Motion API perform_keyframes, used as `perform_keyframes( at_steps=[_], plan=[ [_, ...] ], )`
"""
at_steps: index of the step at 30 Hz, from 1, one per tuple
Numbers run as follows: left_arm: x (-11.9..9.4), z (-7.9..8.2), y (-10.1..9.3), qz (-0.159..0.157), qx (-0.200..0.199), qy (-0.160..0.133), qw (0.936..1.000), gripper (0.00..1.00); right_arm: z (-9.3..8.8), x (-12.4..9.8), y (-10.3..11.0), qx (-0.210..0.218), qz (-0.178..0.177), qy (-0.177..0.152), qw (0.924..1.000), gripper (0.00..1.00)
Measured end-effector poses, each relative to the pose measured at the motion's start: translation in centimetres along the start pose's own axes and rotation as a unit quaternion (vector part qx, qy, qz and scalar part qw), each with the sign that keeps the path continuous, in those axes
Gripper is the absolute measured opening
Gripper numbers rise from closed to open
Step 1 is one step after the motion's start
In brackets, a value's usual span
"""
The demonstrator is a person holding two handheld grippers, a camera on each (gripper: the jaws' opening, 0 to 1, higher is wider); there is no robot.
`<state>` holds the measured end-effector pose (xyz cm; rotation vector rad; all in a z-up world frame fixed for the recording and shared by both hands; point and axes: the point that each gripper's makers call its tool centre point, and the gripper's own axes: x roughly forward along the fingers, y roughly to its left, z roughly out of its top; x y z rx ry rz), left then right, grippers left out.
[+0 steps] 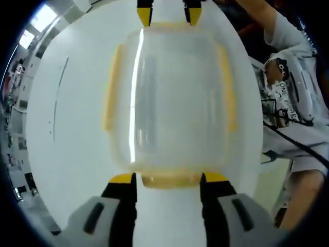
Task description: Snap each plastic latch of the storage box into its locked position after aligning the lid with the box until every specified latch is closed and the lid sits flush.
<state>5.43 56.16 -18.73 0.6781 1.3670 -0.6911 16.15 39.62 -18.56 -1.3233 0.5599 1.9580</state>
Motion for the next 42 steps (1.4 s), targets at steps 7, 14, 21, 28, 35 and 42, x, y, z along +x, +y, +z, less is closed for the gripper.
perform_keyframes(
  at_steps=[7, 14, 21, 28, 35, 42],
  plan=[
    [0.0, -0.9, 0.2, -0.001, -0.036, -0.031, 0.9989, 0.50, -1.1, 0.0, -0.4, -0.007, -0.013, 0.003, 0.9999, 0.33],
    [-0.5, -3.8, 2.6, 0.062, -0.060, -0.031, 0.9957, 0.29, -2.1, -0.4, -1.0, 0.005, -0.030, -0.001, 0.9995, 0.33],
    [-3.5, -3.6, 3.3, 0.083, -0.085, -0.113, 0.9864, 0.24, -2.5, -0.9, -1.7, 0.010, -0.043, -0.027, 0.9986, 0.31],
    [-5.8, 0.4, 2.3, 0.087, -0.040, -0.149, 0.9842, 0.20, -2.5, -1.5, -2.2, 0.015, -0.063, -0.054, 0.9964, 0.28],
    [-5.8, 5.6, -0.7, 0.061, 0.052, -0.143, 0.9865, 0.00, -2.4, -2.1, -2.8, 0.012, -0.089, -0.071, 0.9934, 0.18],
    [-3.7, 8.7, -1.8, 0.041, 0.076, -0.103, 0.9909, 0.00, -1.5, -2.0, -3.0, 0.001, -0.115, -0.113, 0.9869, 0.09]
  ],
)
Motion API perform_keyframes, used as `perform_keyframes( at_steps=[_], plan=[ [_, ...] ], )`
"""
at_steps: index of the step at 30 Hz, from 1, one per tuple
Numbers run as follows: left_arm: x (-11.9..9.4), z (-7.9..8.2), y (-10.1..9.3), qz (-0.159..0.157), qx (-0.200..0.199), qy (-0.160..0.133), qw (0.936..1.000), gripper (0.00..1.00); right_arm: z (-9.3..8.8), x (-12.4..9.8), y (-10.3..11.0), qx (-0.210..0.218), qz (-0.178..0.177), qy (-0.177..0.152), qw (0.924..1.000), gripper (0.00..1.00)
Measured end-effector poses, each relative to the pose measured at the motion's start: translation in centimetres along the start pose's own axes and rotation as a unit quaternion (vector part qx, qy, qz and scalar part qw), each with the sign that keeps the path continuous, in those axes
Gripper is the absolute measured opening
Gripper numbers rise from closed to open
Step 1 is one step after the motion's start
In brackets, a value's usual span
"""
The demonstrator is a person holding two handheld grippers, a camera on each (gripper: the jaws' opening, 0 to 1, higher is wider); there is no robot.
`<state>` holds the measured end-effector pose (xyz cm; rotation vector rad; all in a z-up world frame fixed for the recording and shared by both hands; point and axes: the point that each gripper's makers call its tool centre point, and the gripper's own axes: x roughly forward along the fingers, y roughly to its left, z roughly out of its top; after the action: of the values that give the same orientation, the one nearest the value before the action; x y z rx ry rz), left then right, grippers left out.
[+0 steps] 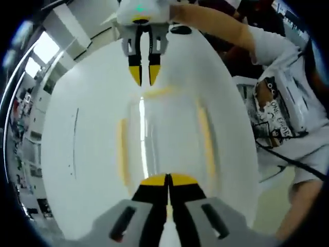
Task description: Snap each plastic latch of the storage box into its locked position after aligning the lid with the box until every specified latch is closed and the lid sits flush.
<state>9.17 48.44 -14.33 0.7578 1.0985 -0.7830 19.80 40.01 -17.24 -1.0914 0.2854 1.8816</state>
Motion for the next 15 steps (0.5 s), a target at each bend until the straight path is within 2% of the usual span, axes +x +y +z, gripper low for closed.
perform_keyframes(
  at_steps=[1, 4, 7, 11, 15],
  plan=[
    [0.6, 0.1, -0.1, -0.008, -0.002, 0.011, 0.9999, 0.00, 0.5, 0.0, 0.1, 0.008, 0.000, -0.020, 0.9998, 0.09],
    [1.8, 0.1, -0.2, -0.017, -0.003, 0.026, 0.9995, 0.00, 0.9, -0.2, 0.2, 0.019, 0.000, -0.049, 0.9986, 0.05],
    [2.3, 0.9, -0.6, -0.026, 0.010, 0.015, 0.9995, 0.00, 1.4, -1.0, 0.3, 0.030, -0.002, -0.095, 0.9950, 0.01],
    [2.3, 0.6, -0.5, -0.028, 0.000, 0.038, 0.9989, 0.00, 1.4, -1.4, 0.2, 0.041, -0.001, -0.128, 0.9909, 0.00],
    [2.5, 0.5, -0.5, -0.024, -0.006, 0.073, 0.9970, 0.00, 1.7, -1.1, 0.3, 0.060, -0.001, -0.161, 0.9852, 0.00]
  ],
)
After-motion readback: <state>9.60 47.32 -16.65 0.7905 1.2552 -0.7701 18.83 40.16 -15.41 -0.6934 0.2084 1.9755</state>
